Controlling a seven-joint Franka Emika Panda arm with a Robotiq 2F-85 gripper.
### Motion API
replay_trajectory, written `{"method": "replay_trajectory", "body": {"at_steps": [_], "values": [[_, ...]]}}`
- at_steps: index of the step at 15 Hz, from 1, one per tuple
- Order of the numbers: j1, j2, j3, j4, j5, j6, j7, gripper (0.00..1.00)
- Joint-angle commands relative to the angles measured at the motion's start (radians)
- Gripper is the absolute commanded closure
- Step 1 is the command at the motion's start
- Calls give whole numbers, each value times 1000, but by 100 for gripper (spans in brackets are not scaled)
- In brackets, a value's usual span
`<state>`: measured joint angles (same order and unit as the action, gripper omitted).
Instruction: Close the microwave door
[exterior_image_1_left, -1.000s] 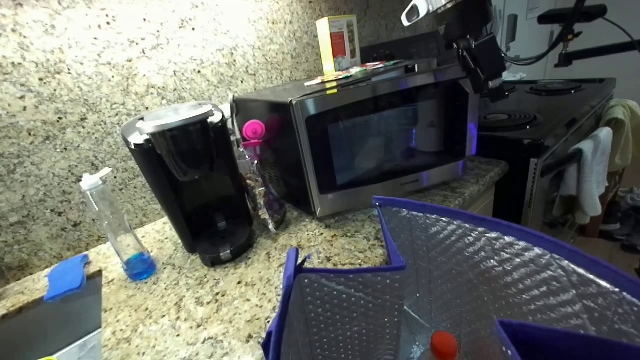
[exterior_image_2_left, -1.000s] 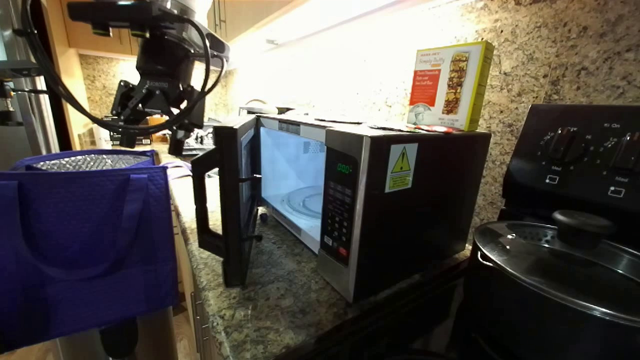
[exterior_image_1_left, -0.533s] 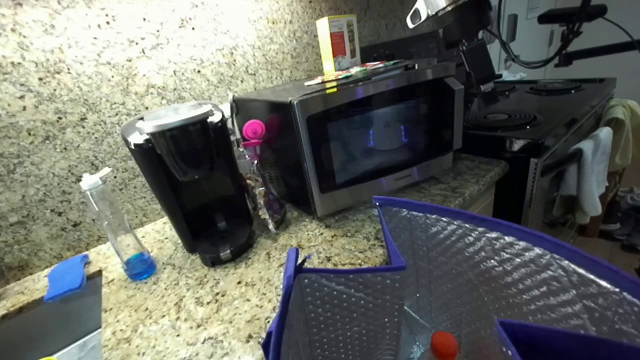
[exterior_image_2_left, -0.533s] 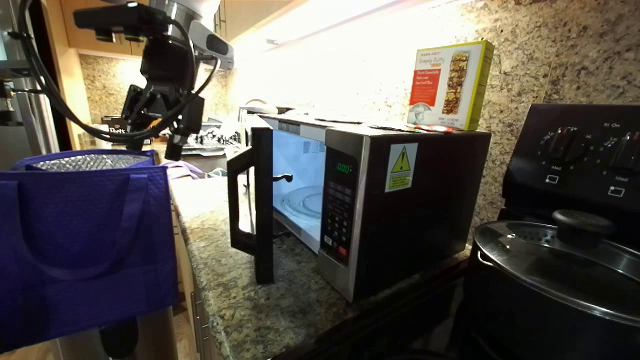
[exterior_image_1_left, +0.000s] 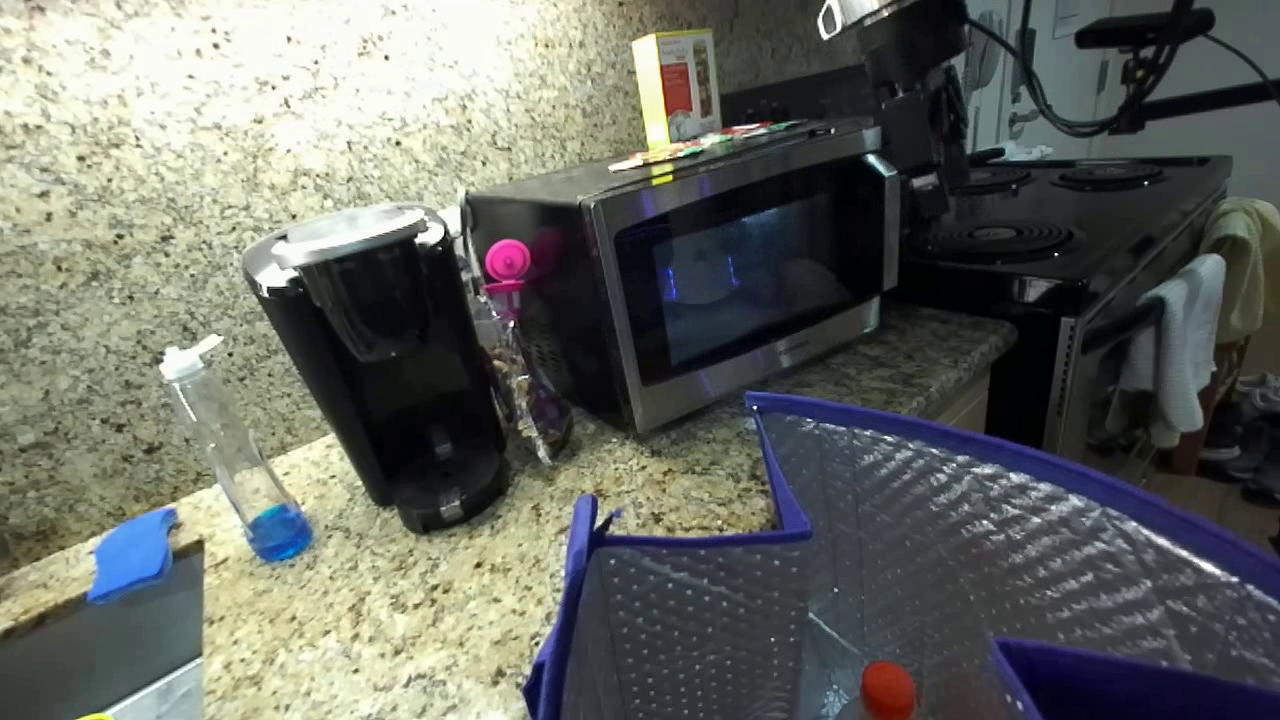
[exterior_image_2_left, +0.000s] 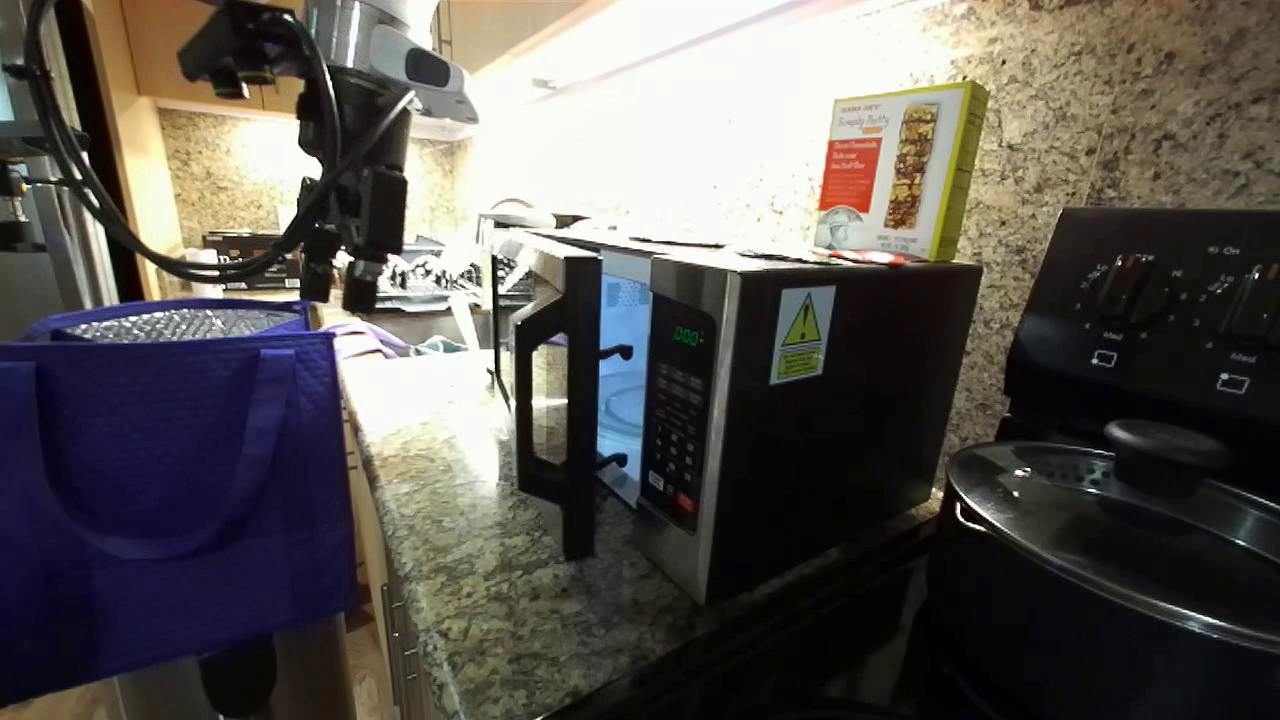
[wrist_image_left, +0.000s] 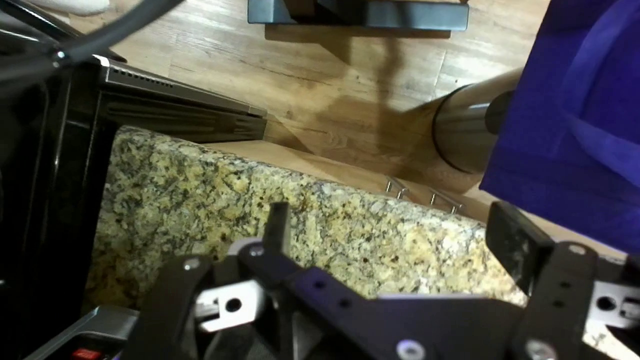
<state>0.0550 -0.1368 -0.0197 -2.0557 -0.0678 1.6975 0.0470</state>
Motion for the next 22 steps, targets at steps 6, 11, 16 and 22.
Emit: {"method": "replay_trajectory", "body": {"at_steps": [6, 11, 16, 22], "values": [[-20, -11, 24, 1, -47, 111, 147, 0], [-32, -16, 20, -7, -17, 185, 260, 0], [-50, 39, 14, 24, -27, 345, 304, 0], [-65, 111, 15, 82, -112, 347, 461, 0]]}}
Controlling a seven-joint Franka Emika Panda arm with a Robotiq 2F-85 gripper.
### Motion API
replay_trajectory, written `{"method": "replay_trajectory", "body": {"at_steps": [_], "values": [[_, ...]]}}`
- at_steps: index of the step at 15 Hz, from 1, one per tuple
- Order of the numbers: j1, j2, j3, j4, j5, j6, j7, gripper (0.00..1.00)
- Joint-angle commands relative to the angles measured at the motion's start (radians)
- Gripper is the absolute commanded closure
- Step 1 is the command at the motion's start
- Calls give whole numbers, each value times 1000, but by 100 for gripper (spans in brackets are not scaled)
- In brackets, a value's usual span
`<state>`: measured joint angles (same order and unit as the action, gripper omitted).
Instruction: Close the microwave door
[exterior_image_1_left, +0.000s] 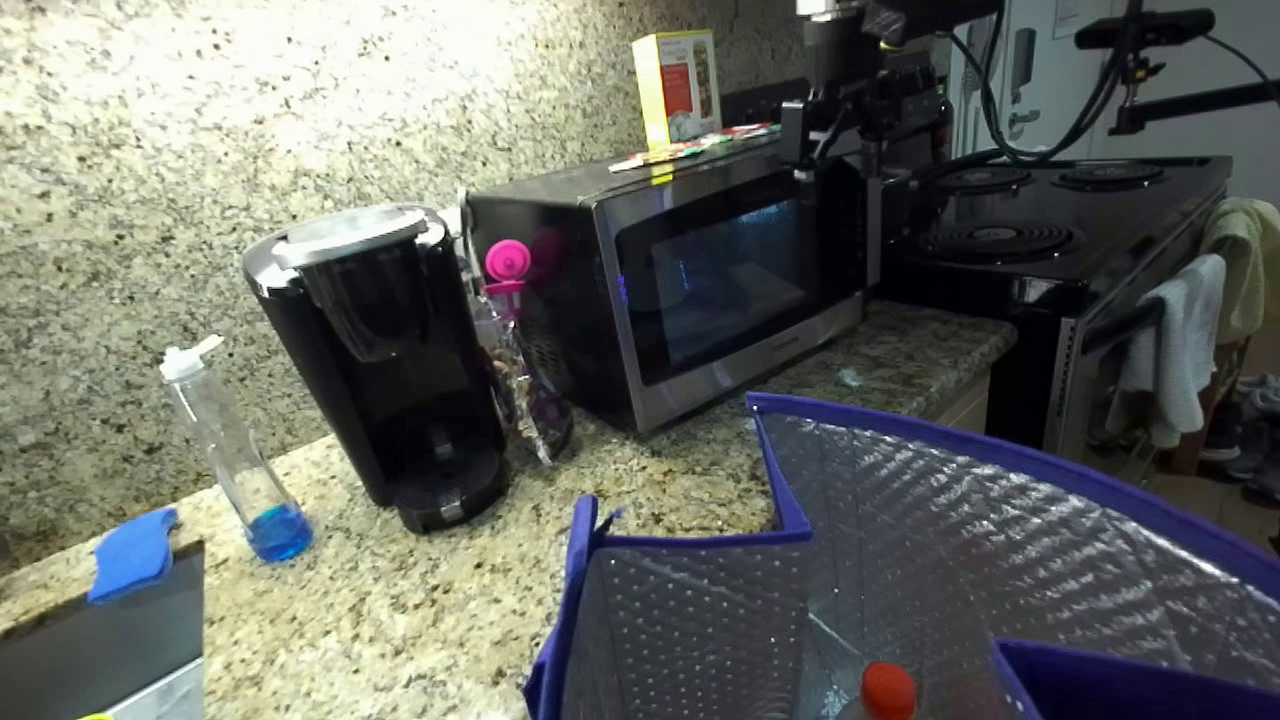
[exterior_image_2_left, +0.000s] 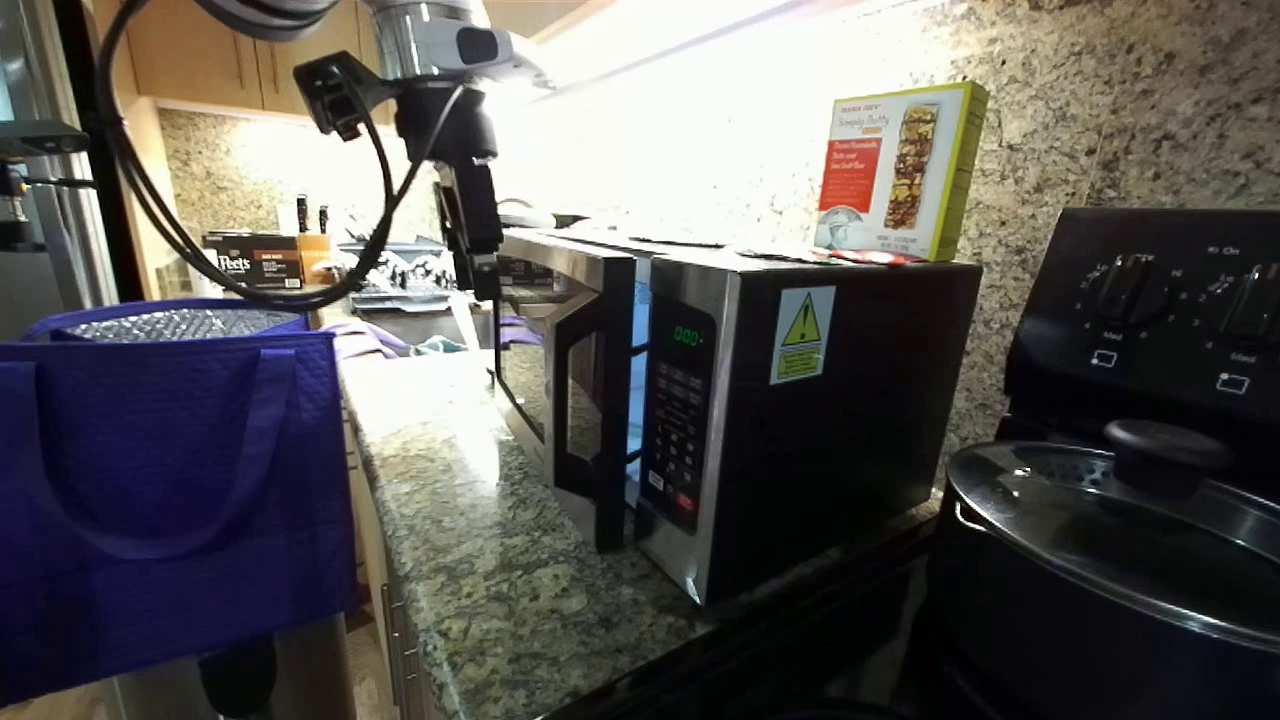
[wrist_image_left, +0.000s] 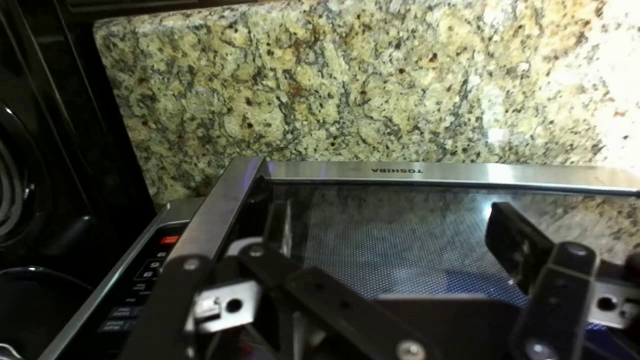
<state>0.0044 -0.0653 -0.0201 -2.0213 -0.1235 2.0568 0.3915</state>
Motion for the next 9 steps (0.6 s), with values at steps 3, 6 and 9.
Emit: {"method": "replay_trajectory", "body": {"at_steps": [3, 6, 9], "values": [[-6, 64, 17, 84, -144, -30, 224, 0], [1, 75, 19, 110, -222, -48, 309, 0], [1, 78, 17, 122, -249, -50, 318, 0]]}}
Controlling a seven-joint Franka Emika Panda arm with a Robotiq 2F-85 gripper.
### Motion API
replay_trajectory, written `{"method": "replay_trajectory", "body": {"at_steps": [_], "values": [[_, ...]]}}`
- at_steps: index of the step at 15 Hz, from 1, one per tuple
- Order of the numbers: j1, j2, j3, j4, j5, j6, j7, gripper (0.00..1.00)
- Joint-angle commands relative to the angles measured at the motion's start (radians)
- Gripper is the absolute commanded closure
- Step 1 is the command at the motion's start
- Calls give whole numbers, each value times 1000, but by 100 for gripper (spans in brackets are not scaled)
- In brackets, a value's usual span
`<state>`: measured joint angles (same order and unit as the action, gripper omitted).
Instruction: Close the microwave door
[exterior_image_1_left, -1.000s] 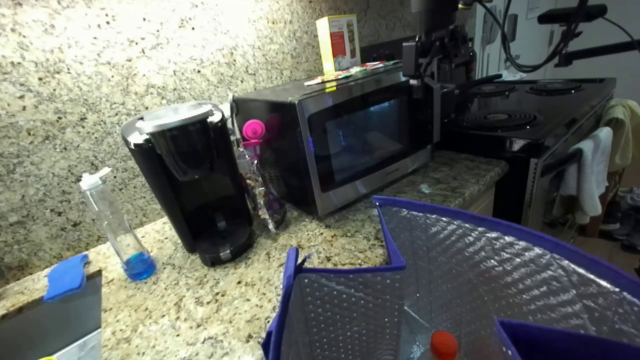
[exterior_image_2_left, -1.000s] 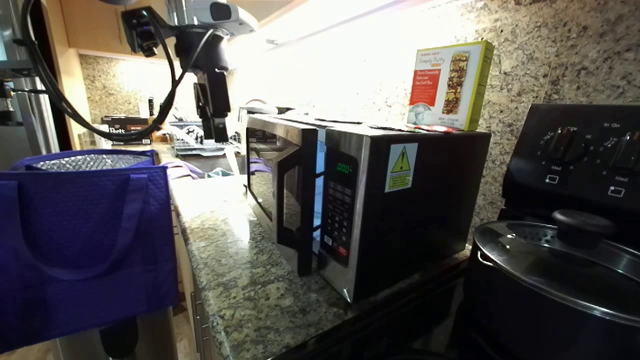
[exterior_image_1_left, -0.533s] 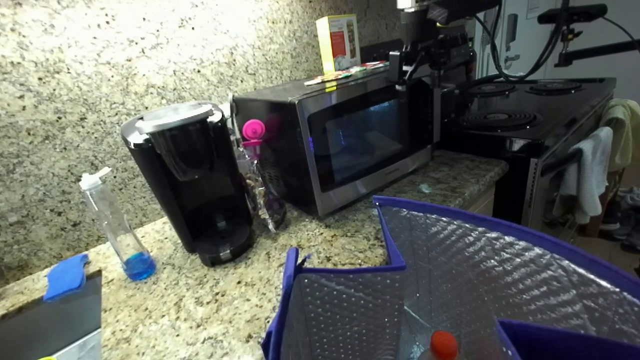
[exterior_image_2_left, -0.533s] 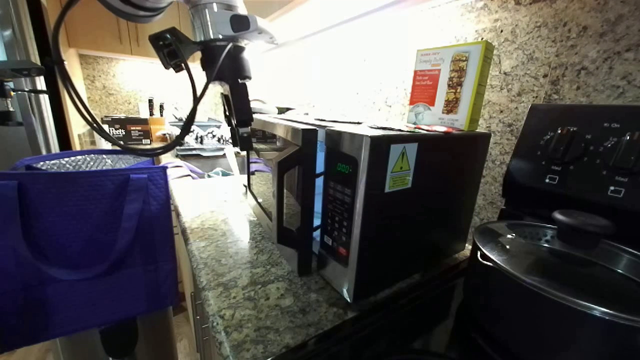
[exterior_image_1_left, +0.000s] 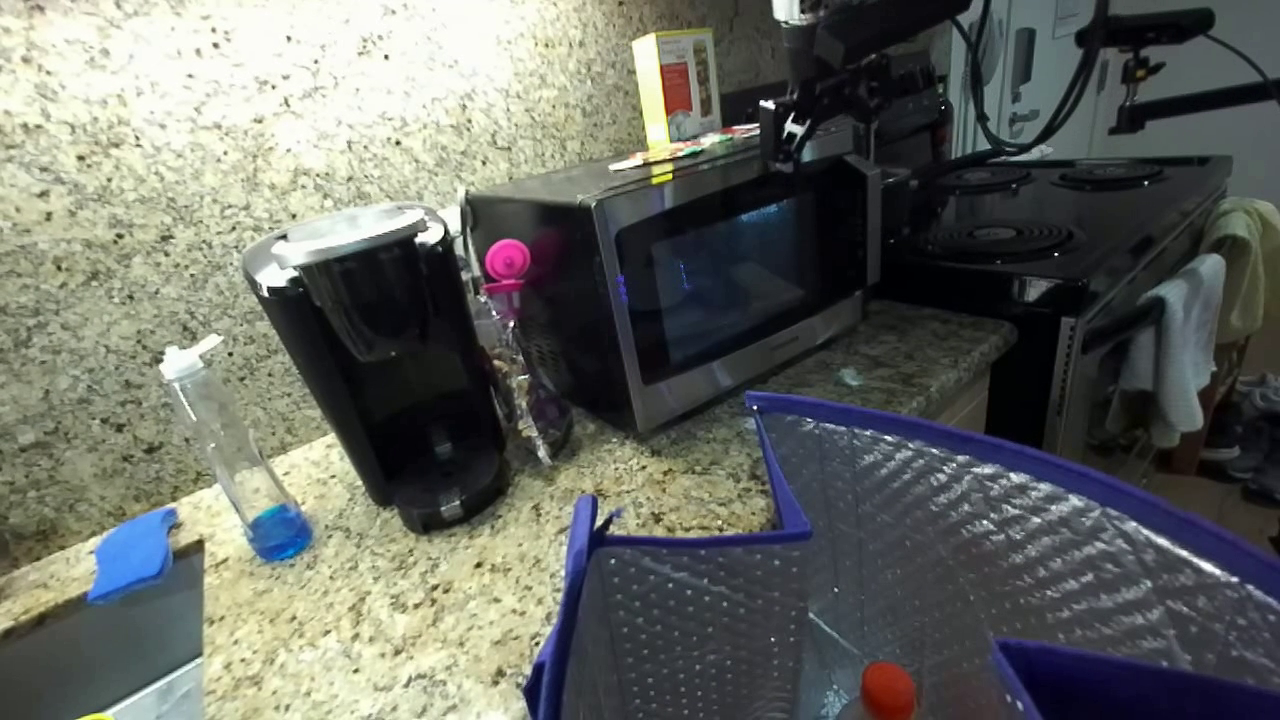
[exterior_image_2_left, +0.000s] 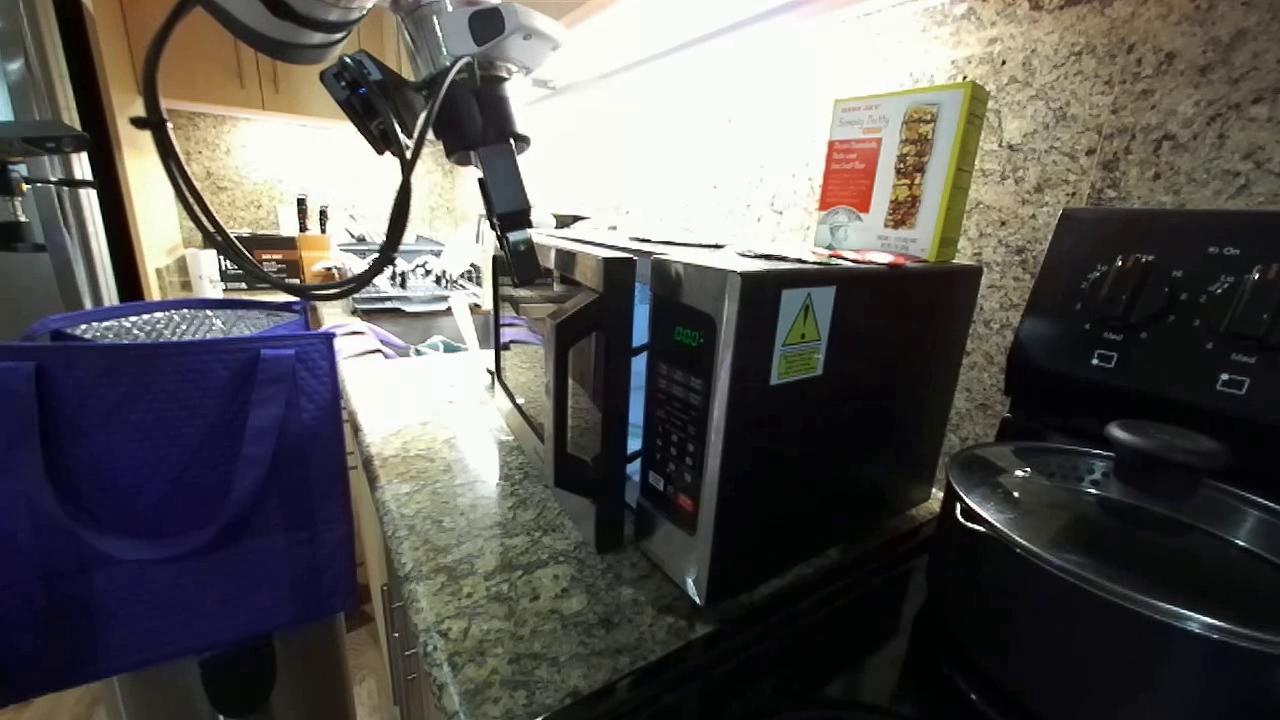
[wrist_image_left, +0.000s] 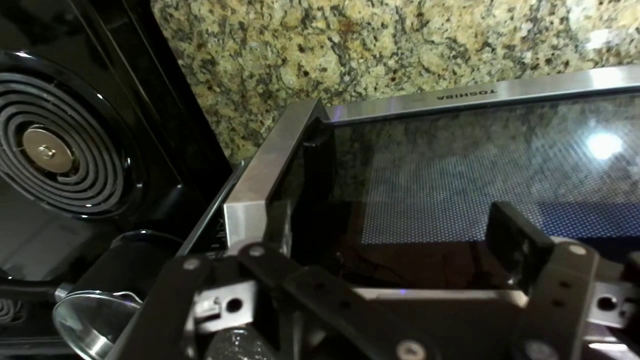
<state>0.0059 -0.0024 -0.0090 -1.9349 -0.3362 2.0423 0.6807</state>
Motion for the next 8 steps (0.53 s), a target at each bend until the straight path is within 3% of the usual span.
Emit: {"method": "replay_trajectory", "body": {"at_steps": [1, 8], "values": [[1, 14, 7, 38, -30, -44, -12, 0], [-3, 2, 3, 12, -8, -10, 1, 0]]}}
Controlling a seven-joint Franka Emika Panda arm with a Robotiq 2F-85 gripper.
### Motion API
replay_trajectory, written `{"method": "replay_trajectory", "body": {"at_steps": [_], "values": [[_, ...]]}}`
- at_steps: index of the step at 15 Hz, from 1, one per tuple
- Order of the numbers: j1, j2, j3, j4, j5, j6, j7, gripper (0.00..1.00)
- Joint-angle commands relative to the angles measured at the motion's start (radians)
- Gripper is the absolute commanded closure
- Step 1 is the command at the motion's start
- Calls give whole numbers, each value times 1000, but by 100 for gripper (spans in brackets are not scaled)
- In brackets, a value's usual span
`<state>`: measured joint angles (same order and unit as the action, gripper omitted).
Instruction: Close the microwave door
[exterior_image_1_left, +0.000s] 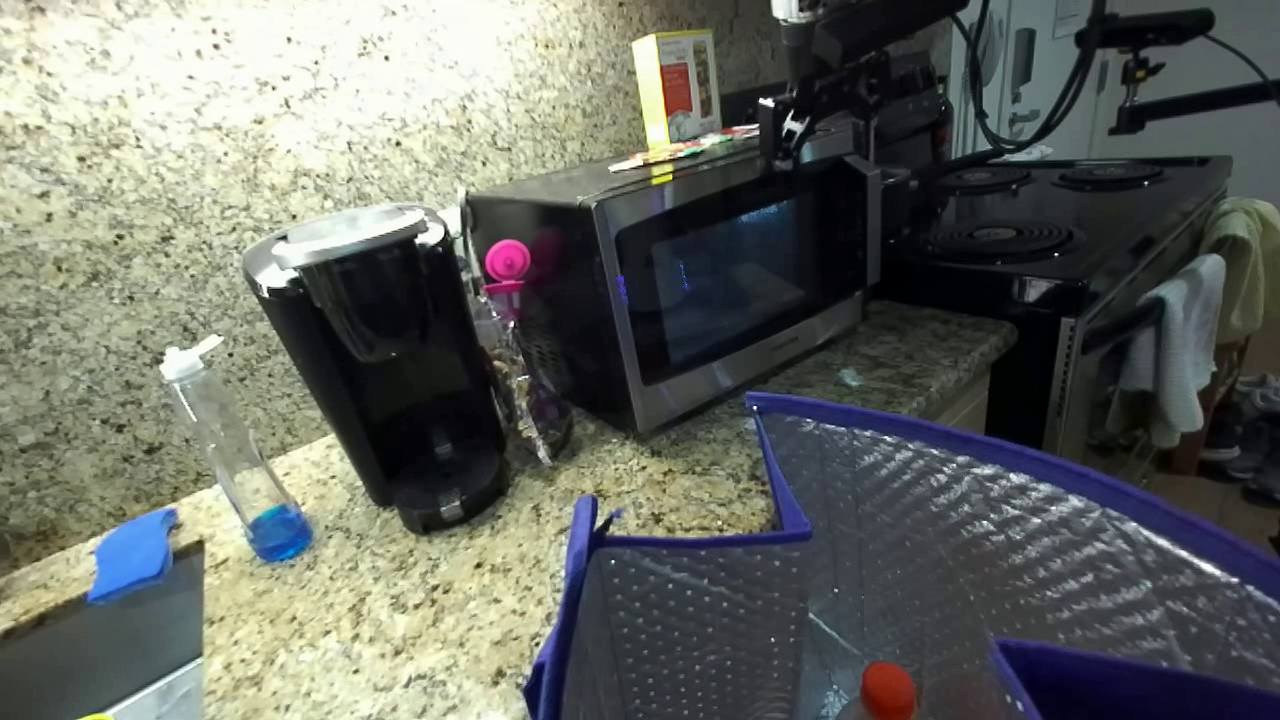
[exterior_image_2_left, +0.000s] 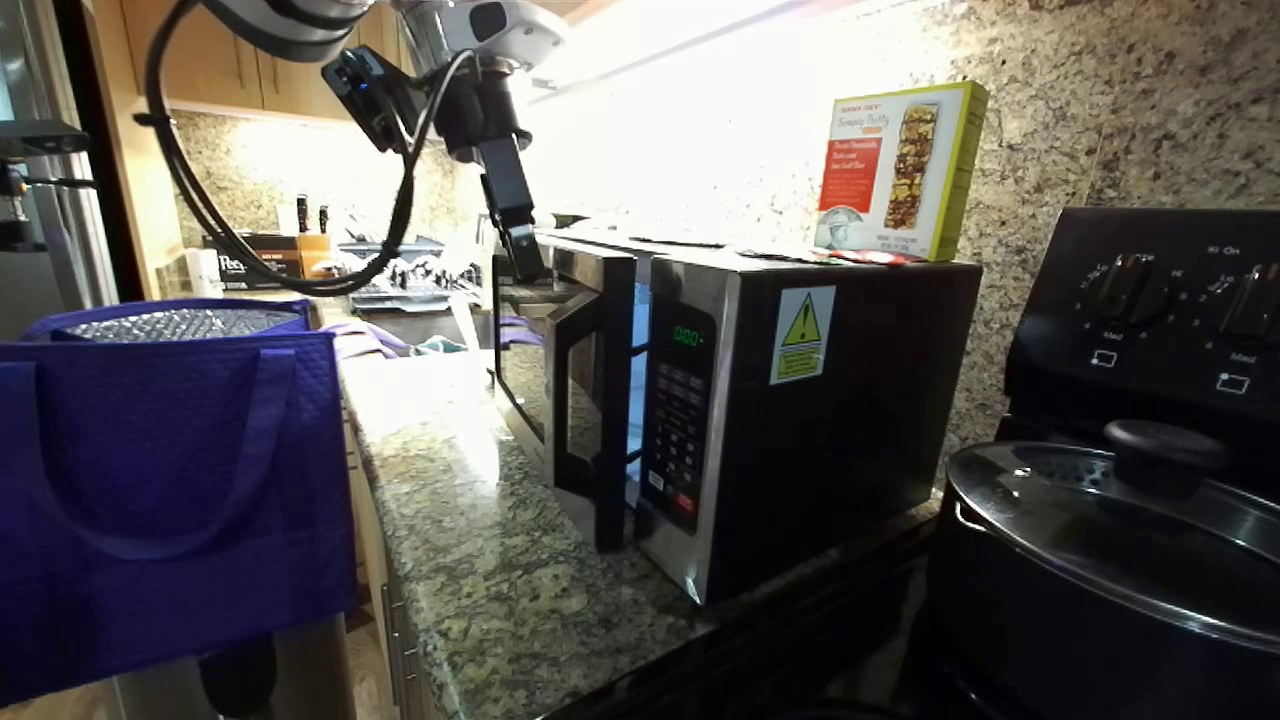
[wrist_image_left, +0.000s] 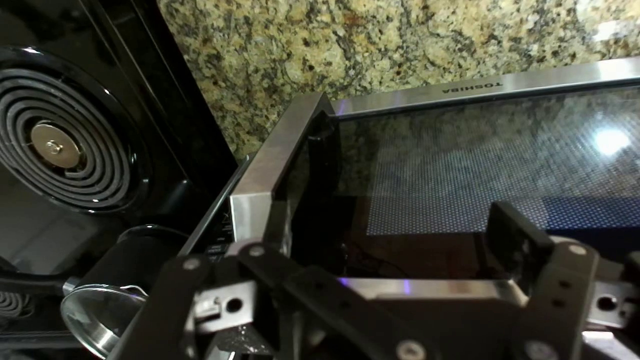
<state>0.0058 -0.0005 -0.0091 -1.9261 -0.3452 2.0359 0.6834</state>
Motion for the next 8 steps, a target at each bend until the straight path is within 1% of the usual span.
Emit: {"method": "replay_trajectory", "body": {"at_steps": [1, 3, 6, 8], "values": [[-3, 0, 3, 3, 1, -3, -1, 0], [-3, 0, 3, 3, 1, -3, -1, 0], [-12, 28, -7, 6, 150, 161, -138, 0], [-20, 59, -17, 3, 251, 278, -193, 0]]}}
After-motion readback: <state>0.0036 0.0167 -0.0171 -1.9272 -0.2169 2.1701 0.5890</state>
